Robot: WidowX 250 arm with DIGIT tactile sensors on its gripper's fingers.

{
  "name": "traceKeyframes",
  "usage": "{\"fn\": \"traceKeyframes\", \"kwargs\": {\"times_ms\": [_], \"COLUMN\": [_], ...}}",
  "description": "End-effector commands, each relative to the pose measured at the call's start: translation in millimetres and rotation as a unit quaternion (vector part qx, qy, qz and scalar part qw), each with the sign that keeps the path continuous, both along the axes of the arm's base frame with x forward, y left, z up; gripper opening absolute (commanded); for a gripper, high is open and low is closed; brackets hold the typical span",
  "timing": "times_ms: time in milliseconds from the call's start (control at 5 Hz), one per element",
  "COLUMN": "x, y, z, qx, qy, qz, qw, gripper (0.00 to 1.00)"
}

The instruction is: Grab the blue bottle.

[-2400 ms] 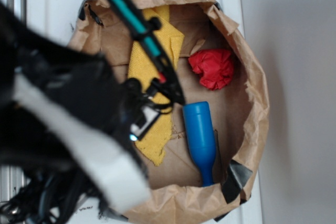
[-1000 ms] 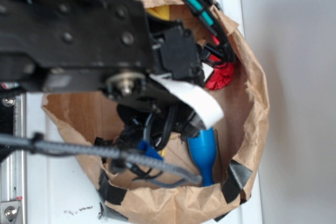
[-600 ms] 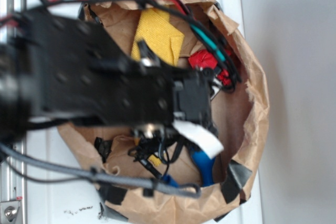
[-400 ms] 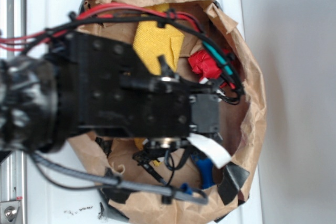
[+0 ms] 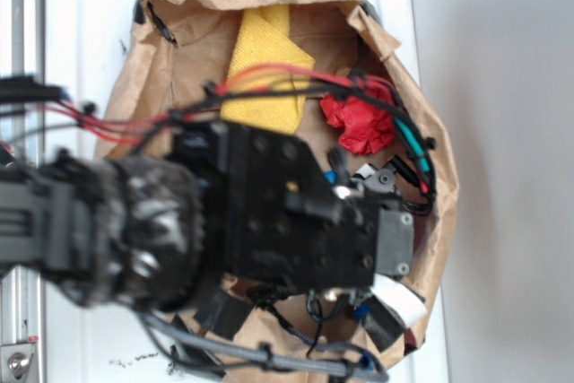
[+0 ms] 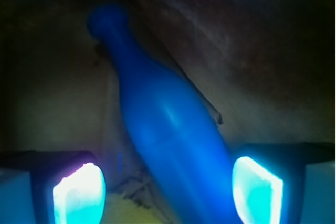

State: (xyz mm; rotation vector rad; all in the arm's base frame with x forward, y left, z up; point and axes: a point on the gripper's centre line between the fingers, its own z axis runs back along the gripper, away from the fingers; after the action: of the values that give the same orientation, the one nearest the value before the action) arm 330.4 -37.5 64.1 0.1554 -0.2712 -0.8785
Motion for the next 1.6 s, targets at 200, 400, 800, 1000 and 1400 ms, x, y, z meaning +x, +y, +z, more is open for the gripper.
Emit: {"fn": "traceKeyframes", "kwargs": {"times_ms": [200, 400, 800, 1000, 1400], "x": [19.7, 17.6, 22.4, 16.9, -17.0], "y": [-28.8, -27.1, -3.3, 12.3, 52.6], "z": [-9.4, -8.0, 50.4, 85.9, 157.6], "qx": [0.054, 0.051, -0.033, -0.076, -0.158], "qy": [-0.032, -0.036, -0.045, -0.053, -0.047], "qz": [0.005, 0.013, 0.042, 0.051, 0.089], "qw": [0.998, 0.998, 0.998, 0.994, 0.982], "gripper": [1.0, 0.0, 0.0, 0.0, 0.0]}}
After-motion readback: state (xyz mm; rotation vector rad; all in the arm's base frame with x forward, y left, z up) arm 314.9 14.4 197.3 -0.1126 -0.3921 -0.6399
